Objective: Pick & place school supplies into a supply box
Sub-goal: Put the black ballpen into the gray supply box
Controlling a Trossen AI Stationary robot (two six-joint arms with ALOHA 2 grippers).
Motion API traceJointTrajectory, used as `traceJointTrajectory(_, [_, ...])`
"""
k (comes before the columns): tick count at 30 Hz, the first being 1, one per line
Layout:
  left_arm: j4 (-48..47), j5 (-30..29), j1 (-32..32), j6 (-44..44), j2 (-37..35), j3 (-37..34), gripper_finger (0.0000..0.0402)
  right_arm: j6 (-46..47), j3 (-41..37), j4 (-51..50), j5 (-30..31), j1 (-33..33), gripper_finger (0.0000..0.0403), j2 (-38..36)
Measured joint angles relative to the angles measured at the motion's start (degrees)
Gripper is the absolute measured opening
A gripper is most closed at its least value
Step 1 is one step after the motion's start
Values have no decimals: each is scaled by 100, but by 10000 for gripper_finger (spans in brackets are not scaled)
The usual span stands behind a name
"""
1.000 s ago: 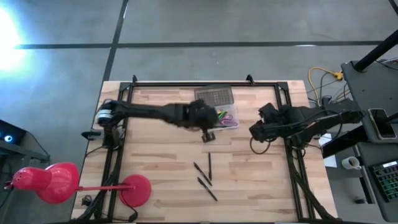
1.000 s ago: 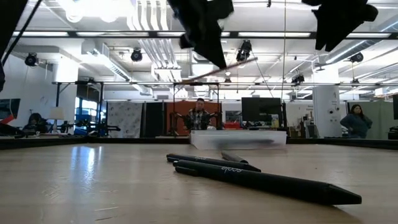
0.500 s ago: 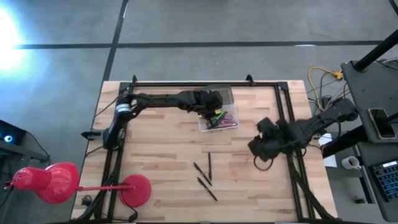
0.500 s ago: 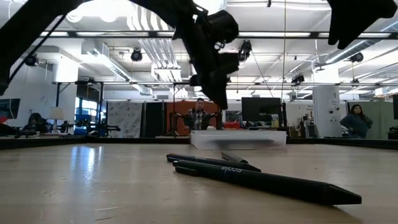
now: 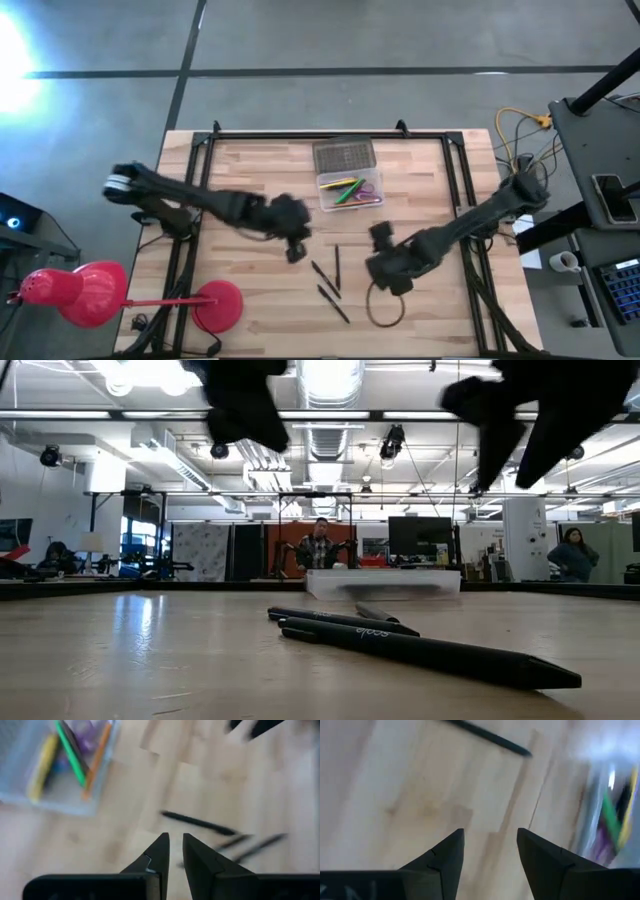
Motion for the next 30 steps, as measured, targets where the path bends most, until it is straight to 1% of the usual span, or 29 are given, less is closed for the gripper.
traceJointTrajectory(2, [674,-31,-280,-808,-516,-726,37,-1232,204,32,6,-81,175,430])
traceJointTrajectory(5, [1664,-539,-728,-1776,-1131,-1692,37,-2582,577,113,1,-242,174,1053])
traceJointTrajectory(7, [2076,-1015,-1024,-2344,-1416,-2173,37,-3053,866,209,-109,-370,170,1424])
traceJointTrajectory(10, [2394,-1547,-1404,-3055,-1692,-2580,37,-3430,1244,340,-466,-580,166,1870])
traceJointTrajectory(12, [2392,-1747,-1607,-3266,-1765,-2686,37,-3586,1486,357,-600,-699,164,2119])
traceJointTrajectory(14, [2391,-1796,-1732,-3329,-1773,-2713,37,-3762,1714,355,-640,-790,165,2324])
traceJointTrajectory(16, [2370,-1806,-1805,-3337,-1752,-2686,37,-4009,1871,360,-830,-877,168,2487])
traceJointTrajectory(18, [2387,-1805,-1829,-3315,-1734,-2644,37,-4303,1957,361,-1058,-940,171,2641])
traceJointTrajectory(22, [2370,-1808,-1829,-3295,-1733,-2600,37,-4921,1983,414,-1150,-962,175,2958])
traceJointTrajectory(25, [2362,-1810,-1829,-3295,-1733,-2584,37,-4879,1998,724,-1334,-1002,175,3069])
traceJointTrajectory(30, [2368,-1810,-1829,-3296,-1733,-2584,37,-4967,2027,892,-1300,-1020,176,3139])
